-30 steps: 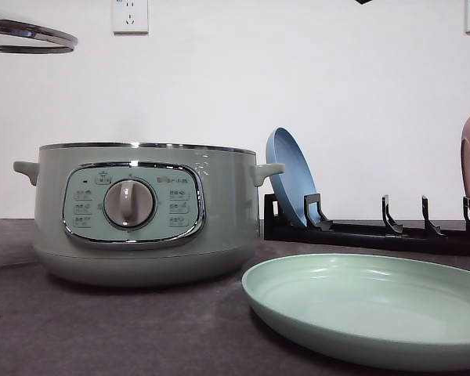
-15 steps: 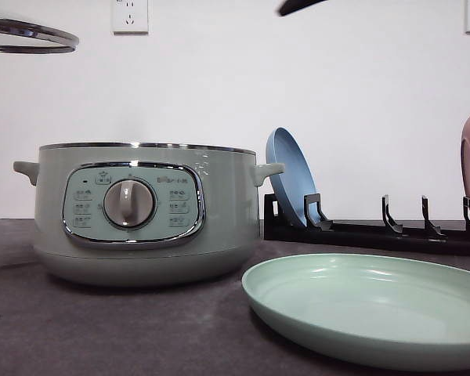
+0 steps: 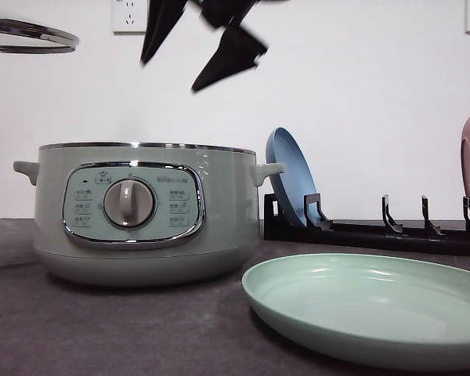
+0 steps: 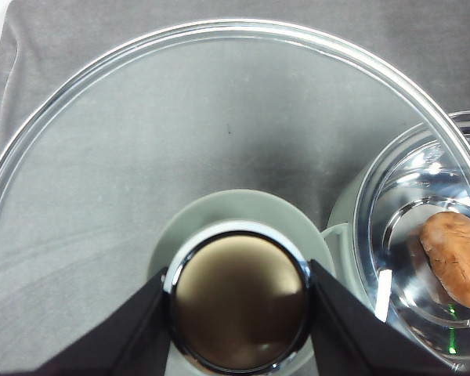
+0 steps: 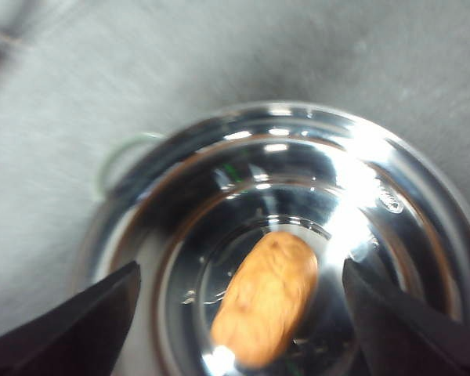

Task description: Transfer potato from steamer to green plate

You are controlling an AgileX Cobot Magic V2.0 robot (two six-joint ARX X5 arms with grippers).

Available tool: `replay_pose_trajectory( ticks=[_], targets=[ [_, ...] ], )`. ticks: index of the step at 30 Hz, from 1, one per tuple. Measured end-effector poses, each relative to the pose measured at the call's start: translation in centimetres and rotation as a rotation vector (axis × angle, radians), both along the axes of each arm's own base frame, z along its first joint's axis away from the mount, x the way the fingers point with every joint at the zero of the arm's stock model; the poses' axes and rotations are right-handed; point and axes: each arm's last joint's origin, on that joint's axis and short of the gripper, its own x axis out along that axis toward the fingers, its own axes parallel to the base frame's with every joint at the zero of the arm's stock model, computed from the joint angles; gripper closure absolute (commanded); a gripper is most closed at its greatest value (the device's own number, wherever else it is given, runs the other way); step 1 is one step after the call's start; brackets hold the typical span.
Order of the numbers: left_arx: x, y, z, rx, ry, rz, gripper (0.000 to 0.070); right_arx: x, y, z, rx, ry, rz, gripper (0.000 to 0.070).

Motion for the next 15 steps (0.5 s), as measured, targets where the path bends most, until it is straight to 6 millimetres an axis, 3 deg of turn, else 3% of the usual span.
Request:
replay_pose_trajectory(
  ticks=[7, 15],
  targets=[
    [0.0, 0.0, 0.0, 0.0, 0.0, 0.0, 0.07, 1.5, 2.8, -4.9, -0.097, 0.038, -0.019, 0.0177],
    [0.0, 0.0, 0.0, 0.0, 0.0, 0.0, 0.07, 1.7, 4.0, -7.6, -0.163, 0.06, -0.029, 0.0164]
  ],
)
